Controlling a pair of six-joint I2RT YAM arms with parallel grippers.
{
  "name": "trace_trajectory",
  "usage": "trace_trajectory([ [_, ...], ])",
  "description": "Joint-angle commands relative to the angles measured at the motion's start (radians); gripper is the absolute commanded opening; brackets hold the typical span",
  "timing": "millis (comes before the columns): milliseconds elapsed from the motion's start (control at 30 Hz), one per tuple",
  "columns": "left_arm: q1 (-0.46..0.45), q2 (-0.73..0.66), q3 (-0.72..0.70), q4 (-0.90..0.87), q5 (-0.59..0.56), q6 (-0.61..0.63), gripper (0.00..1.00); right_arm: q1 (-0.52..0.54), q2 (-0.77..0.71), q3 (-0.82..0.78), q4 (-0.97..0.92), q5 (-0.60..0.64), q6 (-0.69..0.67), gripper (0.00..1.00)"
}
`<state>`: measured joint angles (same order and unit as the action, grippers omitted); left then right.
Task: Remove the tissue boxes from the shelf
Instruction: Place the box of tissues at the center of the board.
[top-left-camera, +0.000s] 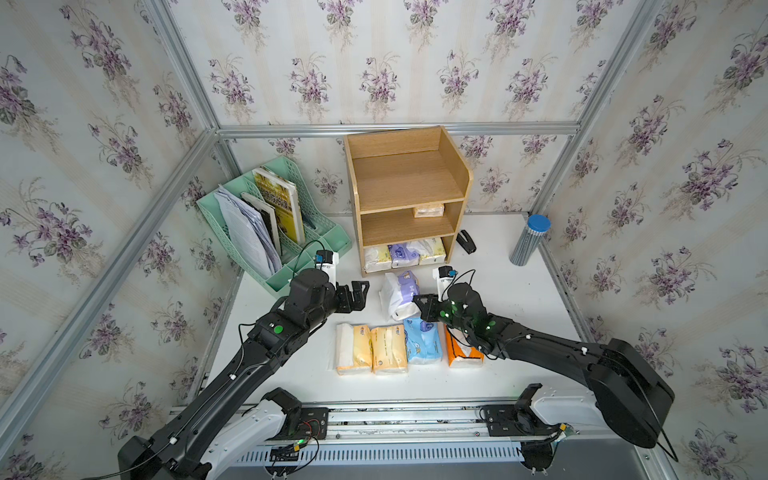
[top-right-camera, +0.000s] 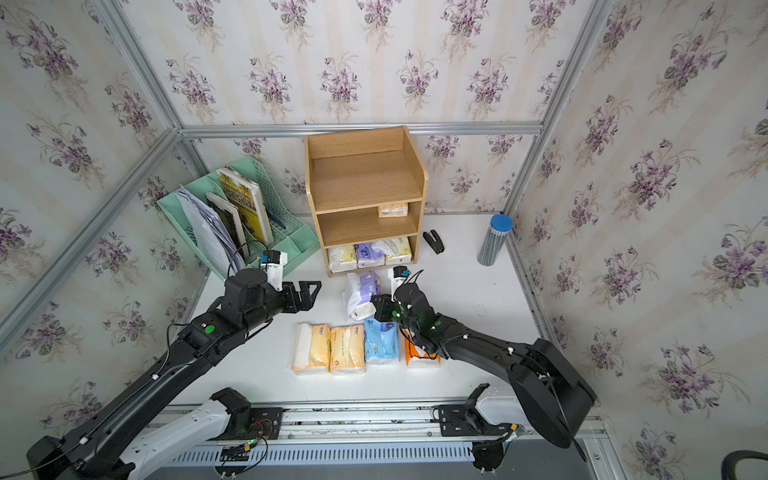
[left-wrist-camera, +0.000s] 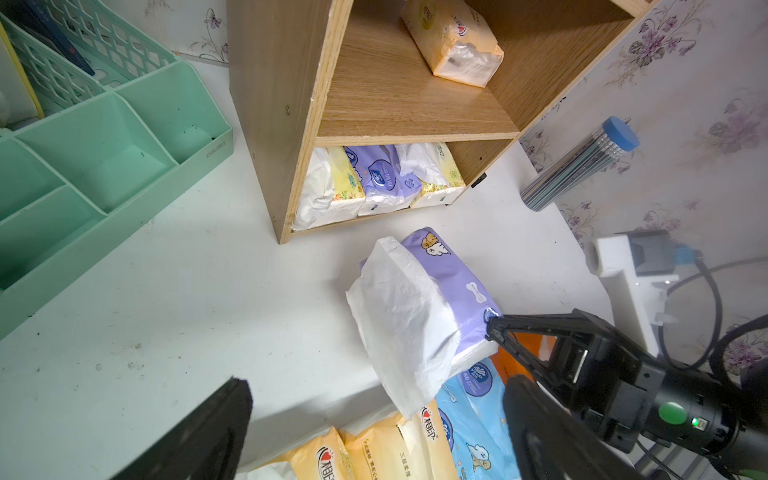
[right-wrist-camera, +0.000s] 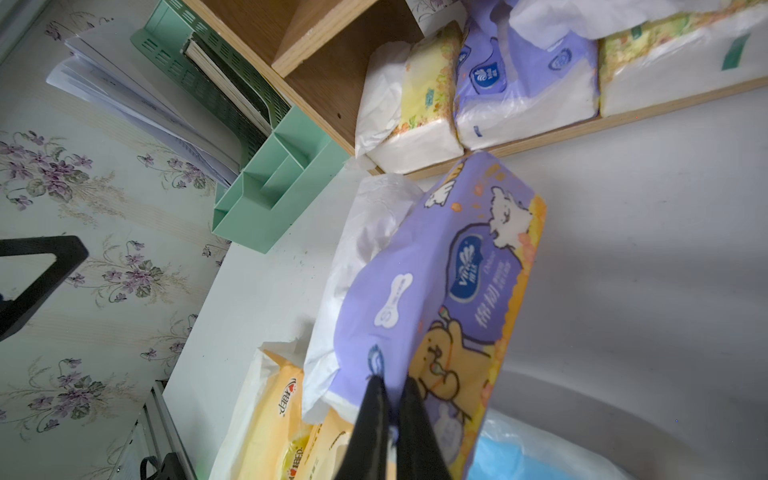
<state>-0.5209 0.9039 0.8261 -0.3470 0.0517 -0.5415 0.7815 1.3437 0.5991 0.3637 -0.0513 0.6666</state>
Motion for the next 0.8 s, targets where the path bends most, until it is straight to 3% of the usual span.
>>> trace_trajectory([
  [0, 0.0, 0.0, -0.003, -0.001, -0.023, 0.007, 0.99, 0.031, 0.056, 0.046, 0.095, 0.02, 0.021, 0.0],
  [400, -0.001, 0.001, -0.013, -0.008, -0.019, 0.034, 0.99, 0.167, 0.334, 0.213, 0.15, 0.081, 0.122, 0.0],
  [533, -0.001, -0.006, -0.013, -0.024, -0.024, 0.045, 0.99, 0.197, 0.348, 0.184, 0.179, 0.085, 0.163, 0.07],
  [600, -0.001, -0.011, -0.016, -0.027, -0.033, 0.05, 0.99, 0.213, 0.33, 0.15, 0.213, 0.075, 0.168, 0.15],
  [700, -0.001, -0.018, -0.025, -0.029, -0.043, 0.054, 0.99, 0.231, 0.278, 0.111, 0.2, 0.087, 0.168, 0.41],
  [767, -0.001, -0.022, -0.03, -0.029, -0.054, 0.058, 0.99, 0.234, 0.234, 0.09, 0.173, 0.113, 0.166, 0.52],
])
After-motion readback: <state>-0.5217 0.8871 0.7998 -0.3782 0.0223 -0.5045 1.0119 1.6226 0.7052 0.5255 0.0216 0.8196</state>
